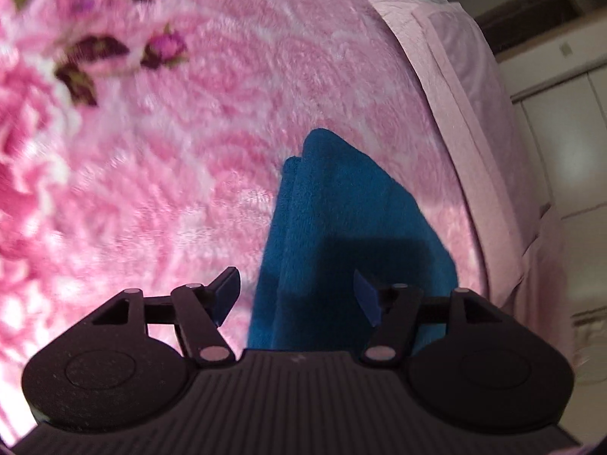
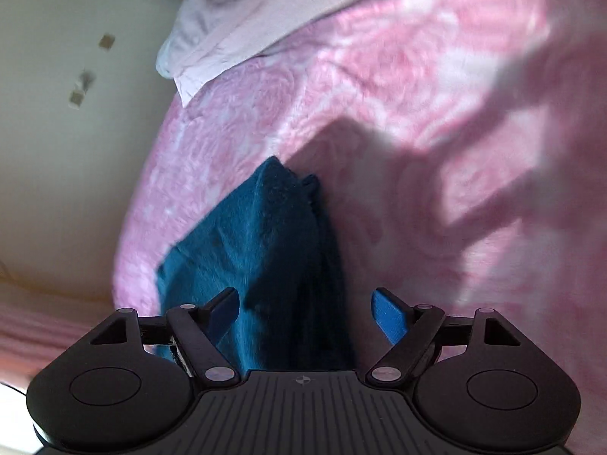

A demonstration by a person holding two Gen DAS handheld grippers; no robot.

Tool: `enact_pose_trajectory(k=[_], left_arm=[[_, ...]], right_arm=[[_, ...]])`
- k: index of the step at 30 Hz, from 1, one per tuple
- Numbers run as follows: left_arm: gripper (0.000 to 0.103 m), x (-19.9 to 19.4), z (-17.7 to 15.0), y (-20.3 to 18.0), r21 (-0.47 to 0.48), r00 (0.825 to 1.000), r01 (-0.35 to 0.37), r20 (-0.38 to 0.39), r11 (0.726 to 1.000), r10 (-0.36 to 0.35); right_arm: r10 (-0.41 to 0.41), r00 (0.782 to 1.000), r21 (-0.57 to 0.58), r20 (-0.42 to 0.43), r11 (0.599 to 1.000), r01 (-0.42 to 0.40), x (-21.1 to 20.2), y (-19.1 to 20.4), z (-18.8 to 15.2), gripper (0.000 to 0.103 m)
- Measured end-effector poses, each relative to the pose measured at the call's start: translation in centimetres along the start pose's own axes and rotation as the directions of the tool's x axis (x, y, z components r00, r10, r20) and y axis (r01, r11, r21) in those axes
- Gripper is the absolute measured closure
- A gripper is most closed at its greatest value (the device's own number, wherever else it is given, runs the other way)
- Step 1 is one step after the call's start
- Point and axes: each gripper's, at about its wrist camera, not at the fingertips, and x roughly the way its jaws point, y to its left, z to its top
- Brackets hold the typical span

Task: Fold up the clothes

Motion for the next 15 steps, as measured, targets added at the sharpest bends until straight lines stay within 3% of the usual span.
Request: enact_pose_trajectory(k=[3,8,11,12,14,15], left_arm=[[0.041,2.0,0.7,1.3,-0.062,0.998,0.047,-0.041,0.997,-0.05],[0.041,3.9,1.3,1.6,-0.057,0.989,0.12,-0.076,0.991,-0.124],[0.056,5.3,1.8,1.2,-0.056,0.977,0.159,-0.131,0.986,-0.166],[0.066,6.0,2.0,1.2,-0.06,0.971,0.174,-0.157,0.983,-0.181],[0.073,7.1,2.4,1.2,-0.075,0.958,0.192,-0.2,0.979,-0.203],[0.075,7.4,2.7,1.2,-0.074,0.953,0.199,-0.216,0.977,-0.211]], right_arm=[[0.037,0.999,0.059,-0.035,0.998,-0.035,2.2,-1.1,0.6,0.023],[0.094,0.992,0.084,-0.087,0.993,-0.087,4.7,-1.6,0.7,0.023],[0.113,0.99,0.101,-0.087,0.99,-0.104,5.1,-1.7,0.7,0.023],[0.117,0.989,0.108,-0.085,0.988,-0.107,5.2,-1.7,0.7,0.023],[0.119,0.989,0.106,-0.087,0.988,-0.109,5.6,-1.5,0.7,0.025],[0.106,0.99,0.106,-0.089,0.99,-0.096,5.9,-1.3,0.7,0.036]])
